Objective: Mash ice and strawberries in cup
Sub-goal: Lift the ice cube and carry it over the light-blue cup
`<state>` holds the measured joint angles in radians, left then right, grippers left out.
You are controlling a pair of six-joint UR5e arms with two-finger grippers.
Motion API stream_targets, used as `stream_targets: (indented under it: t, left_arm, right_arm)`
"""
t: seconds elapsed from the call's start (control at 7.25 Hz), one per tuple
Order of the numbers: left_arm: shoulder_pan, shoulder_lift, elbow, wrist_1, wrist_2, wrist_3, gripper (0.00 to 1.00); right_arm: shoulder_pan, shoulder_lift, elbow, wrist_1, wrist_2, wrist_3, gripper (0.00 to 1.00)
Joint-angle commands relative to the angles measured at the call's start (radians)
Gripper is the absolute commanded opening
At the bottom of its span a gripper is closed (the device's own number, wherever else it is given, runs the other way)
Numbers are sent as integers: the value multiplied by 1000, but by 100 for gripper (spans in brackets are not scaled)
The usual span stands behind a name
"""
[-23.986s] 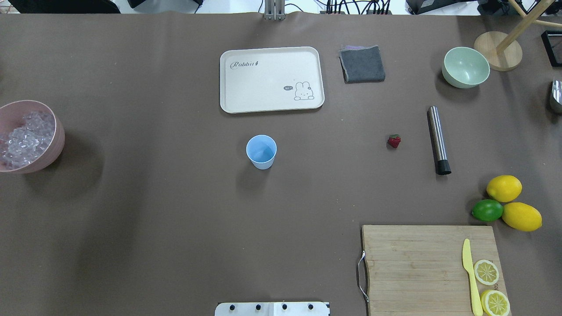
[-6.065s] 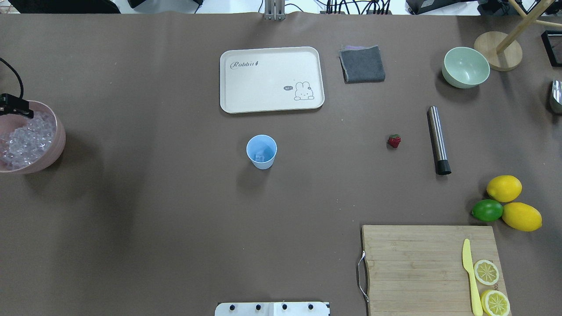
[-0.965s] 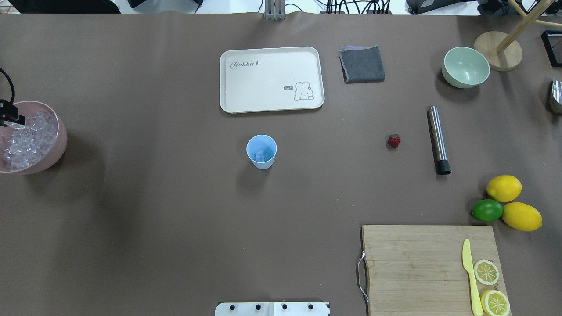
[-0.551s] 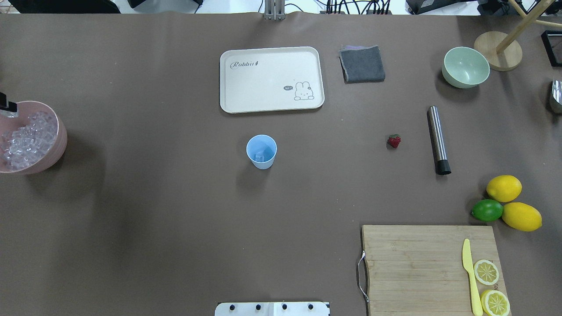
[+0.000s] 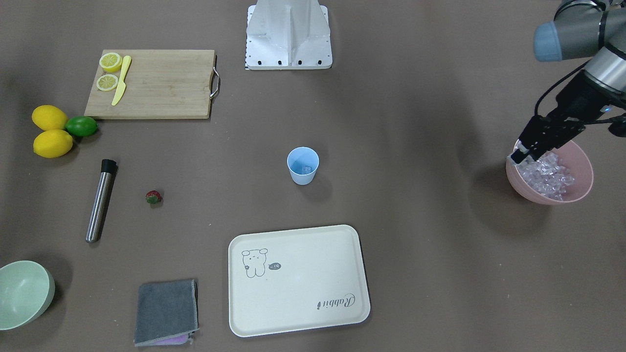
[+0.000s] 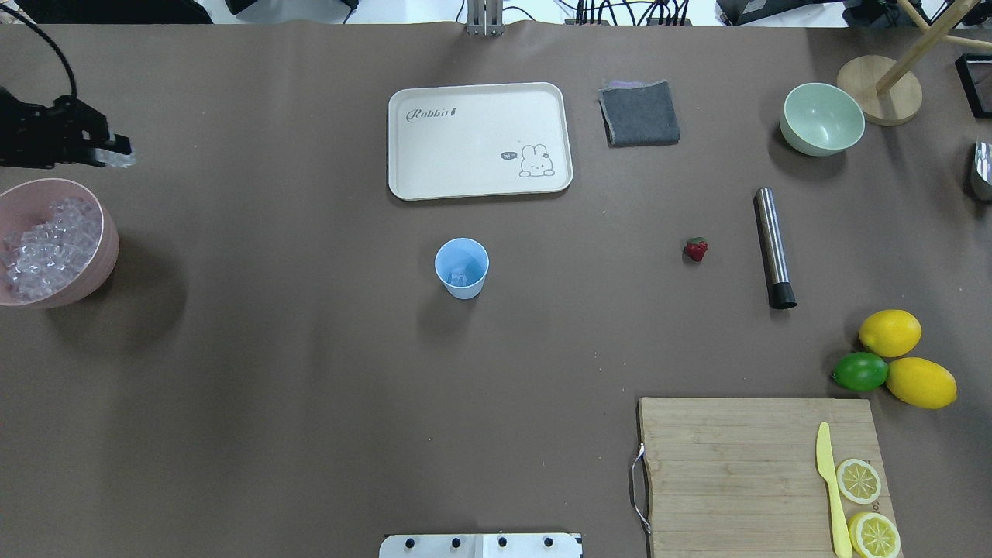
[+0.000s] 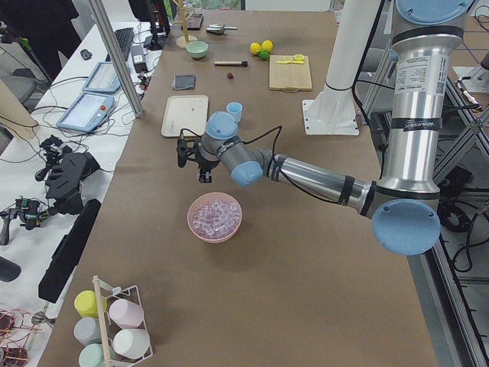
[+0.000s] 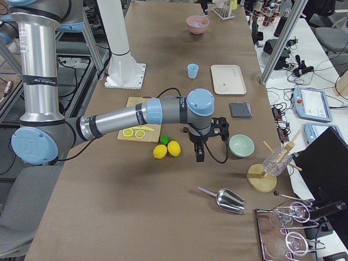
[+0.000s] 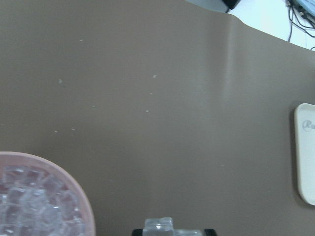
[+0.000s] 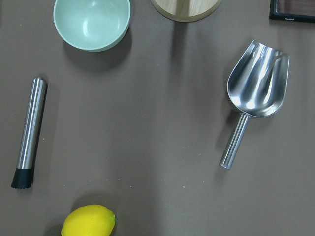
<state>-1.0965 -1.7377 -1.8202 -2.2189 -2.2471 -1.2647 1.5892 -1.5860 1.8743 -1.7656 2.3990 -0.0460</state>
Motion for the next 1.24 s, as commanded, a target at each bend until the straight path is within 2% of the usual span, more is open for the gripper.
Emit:
stream_targets:
  t: [0.0, 0.28, 0.55, 0.69, 1.1]
  left_arm:
    - [161, -107, 2, -1, 111, -128, 0]
    - [342, -178, 10, 5, 292, -218, 0]
    - [476, -265, 13, 40, 433, -329, 0]
    - [507, -322, 19, 112, 472, -331, 0]
    - [566, -404, 91, 123, 540, -331, 0]
  right_arm:
    - [0, -5, 2, 0, 0, 1, 100]
    - [0, -6, -3, 0, 0, 1, 100]
    - [0, -6, -3, 0, 2, 3, 100]
    - [0, -5, -1, 0, 2, 3, 100]
    - [0, -5, -3, 0, 0, 3, 100]
